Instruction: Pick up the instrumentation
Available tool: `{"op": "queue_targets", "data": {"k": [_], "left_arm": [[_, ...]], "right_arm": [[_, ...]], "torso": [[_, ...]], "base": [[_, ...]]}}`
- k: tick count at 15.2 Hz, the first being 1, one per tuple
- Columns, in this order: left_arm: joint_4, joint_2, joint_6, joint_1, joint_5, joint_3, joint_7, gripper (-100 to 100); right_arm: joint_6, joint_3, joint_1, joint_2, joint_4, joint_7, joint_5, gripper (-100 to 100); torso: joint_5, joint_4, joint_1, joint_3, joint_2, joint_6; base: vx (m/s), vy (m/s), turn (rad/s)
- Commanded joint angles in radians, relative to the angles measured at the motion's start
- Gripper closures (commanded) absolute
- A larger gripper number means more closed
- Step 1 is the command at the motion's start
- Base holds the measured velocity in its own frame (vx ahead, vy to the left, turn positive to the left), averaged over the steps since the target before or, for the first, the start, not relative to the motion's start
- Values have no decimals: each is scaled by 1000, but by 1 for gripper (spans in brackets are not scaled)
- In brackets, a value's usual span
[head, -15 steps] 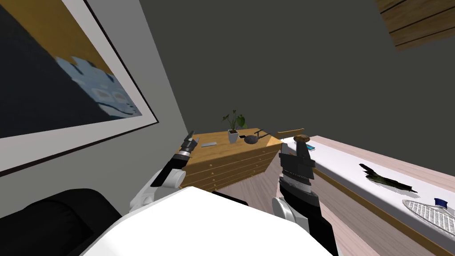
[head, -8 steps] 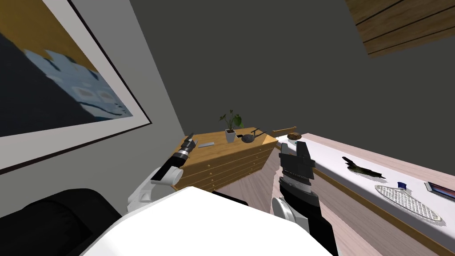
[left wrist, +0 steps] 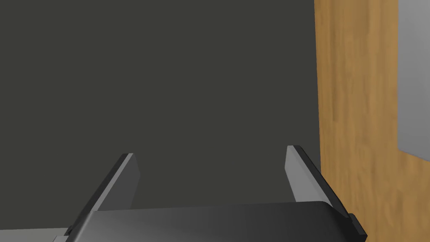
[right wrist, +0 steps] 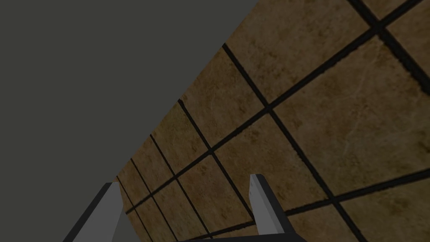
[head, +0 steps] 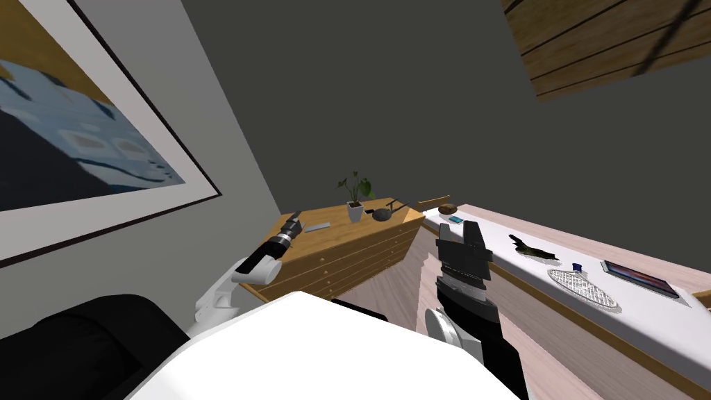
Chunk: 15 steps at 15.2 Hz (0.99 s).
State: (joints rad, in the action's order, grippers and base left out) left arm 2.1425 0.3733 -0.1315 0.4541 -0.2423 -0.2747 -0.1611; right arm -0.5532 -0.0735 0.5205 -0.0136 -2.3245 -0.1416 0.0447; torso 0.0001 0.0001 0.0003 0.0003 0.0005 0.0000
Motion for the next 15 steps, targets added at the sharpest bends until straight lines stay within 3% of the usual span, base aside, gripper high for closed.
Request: {"op": "queue_targets", "data": {"k": [1,4,5,8,9,12,13,15], "left_arm": [[-31,35,-50,-8,-28,-29,-14,-100],[-31,35,-94,-8,-28,-29,-14,-100],[-58,62,-129,-17,-50,-54,-25,-100],[-58,62,-164,-17,-50,-54,-25,-100],[-86,89,-200,-26,-74,-79,-35,-100],[-86,89,-235,-26,-74,-79,-35,-100],[-114,115,-263,-35,-97,-104,-46,-100],[-114,115,-297,-35,-97,-104,-46,-100]], "right_arm": [[0,0,0,0,0,0,0,0],[0,0,0,0,0,0,0,0],[0,0,0,0,0,0,0,0],[0,0,0,0,0,0,0,0],[0,0,0,0,0,0,0,0],[0,0,0,0,0,0,0,0],[0,0,0,0,0,0,0,0],[0,0,0,0,0,0,0,0]], "torso": [[0,0,0,0,0,0],[0,0,0,0,0,0],[0,0,0,0,0,0],[0,0,0,0,0,0],[0,0,0,0,0,0],[0,0,0,0,0,0],[0,0,0,0,0,0],[0,0,0,0,0,1]], "base": [[-10,-4,-122],[-8,-3,-88],[-6,-8,-173],[-5,-2,-86],[-6,-8,-166],[-5,-2,-92],[-5,-7,-146],[-6,-4,-148]]}}
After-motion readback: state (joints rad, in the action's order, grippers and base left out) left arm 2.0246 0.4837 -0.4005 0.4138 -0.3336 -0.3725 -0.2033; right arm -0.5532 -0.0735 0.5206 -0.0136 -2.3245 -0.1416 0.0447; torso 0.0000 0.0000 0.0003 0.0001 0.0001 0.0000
